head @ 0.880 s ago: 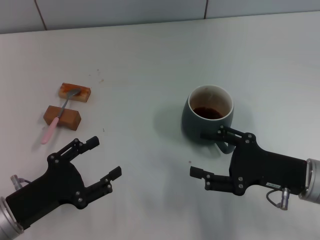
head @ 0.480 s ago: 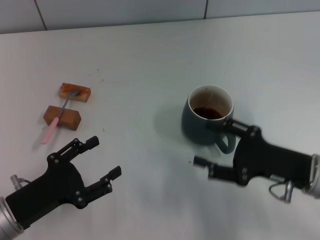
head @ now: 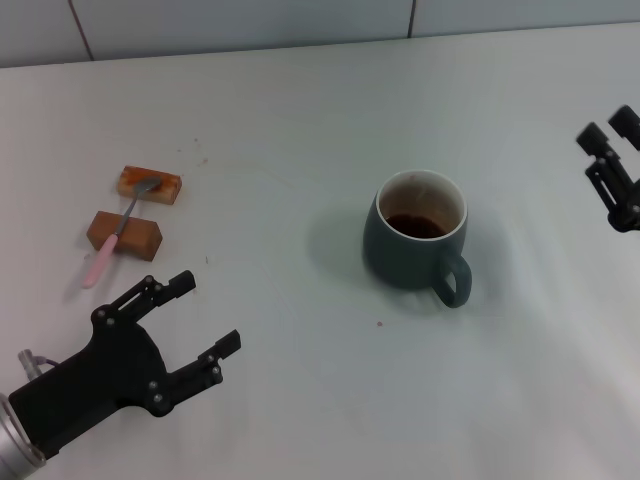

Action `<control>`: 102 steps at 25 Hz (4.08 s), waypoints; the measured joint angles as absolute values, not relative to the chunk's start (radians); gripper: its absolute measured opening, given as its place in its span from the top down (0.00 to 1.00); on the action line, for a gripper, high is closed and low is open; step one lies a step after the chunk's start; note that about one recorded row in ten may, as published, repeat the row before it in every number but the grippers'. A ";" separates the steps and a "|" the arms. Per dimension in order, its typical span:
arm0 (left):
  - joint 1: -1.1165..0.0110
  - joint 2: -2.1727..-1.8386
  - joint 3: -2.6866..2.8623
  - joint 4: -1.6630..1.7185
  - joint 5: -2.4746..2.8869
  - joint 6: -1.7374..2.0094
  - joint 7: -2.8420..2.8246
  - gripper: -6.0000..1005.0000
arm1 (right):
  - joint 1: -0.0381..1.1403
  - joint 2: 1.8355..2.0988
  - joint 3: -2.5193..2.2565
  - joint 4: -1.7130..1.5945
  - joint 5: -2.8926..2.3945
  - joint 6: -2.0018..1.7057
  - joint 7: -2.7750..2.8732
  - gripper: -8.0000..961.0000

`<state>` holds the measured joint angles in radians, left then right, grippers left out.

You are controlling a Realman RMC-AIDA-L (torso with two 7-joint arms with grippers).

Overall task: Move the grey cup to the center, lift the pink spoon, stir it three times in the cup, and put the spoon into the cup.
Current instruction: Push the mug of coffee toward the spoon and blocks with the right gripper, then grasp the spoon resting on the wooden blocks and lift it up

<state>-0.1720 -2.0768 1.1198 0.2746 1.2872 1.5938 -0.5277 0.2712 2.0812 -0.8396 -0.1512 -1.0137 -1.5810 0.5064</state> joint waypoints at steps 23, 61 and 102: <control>-0.200 -2.077 1.120 0.275 1.273 1.595 -0.526 0.20 | 0.442 2.089 -0.770 0.079 -1.107 -1.348 0.260 0.98; -0.190 -2.075 1.120 0.275 1.273 1.608 -0.526 0.20 | 0.695 2.092 -0.738 0.262 -1.215 -1.213 0.302 0.98; -0.165 -2.069 0.867 0.010 0.958 1.663 -0.921 0.20 | 0.373 2.087 -0.650 0.163 -1.705 -1.640 0.077 0.28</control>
